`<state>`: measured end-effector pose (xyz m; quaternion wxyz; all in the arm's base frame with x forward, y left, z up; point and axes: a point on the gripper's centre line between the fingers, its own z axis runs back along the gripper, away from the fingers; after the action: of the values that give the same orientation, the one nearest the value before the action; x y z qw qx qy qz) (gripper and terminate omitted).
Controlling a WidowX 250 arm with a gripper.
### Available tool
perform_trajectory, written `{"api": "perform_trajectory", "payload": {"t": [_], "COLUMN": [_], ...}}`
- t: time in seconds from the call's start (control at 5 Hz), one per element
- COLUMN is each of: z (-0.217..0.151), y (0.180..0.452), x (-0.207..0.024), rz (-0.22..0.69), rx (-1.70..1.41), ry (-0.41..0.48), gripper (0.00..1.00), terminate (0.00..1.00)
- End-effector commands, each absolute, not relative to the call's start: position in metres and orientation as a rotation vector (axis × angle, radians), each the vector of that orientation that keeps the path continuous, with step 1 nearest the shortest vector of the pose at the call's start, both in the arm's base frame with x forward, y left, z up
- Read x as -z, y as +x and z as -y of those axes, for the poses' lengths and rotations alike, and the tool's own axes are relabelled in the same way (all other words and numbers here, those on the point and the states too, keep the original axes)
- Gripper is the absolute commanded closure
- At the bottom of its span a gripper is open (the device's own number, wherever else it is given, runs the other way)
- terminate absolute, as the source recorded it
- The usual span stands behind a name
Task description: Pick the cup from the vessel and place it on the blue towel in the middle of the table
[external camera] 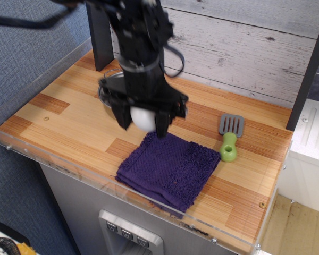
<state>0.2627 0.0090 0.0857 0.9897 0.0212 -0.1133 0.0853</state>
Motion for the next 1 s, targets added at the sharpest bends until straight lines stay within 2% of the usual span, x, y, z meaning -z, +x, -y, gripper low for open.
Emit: {"api": "perform_trajectory", "payload": {"t": [0.0,0.2,0.4,0.8], "z": [0.021,0.038,0.044,0.021], "y": [0.269,0.263,0.258,0.252], "x": [-0.083,-0.062,-0.054,-0.071], "rz": [0.240,0.198,0.181,0.209], "rx": [-0.100,-0.070,-0.057,-0.121], "ry": [0.014,0.003,0.015,0.025], "gripper": [1.00,1.00,1.00,1.00], "terminate": [0.00,0.00,0.00,0.00]}}
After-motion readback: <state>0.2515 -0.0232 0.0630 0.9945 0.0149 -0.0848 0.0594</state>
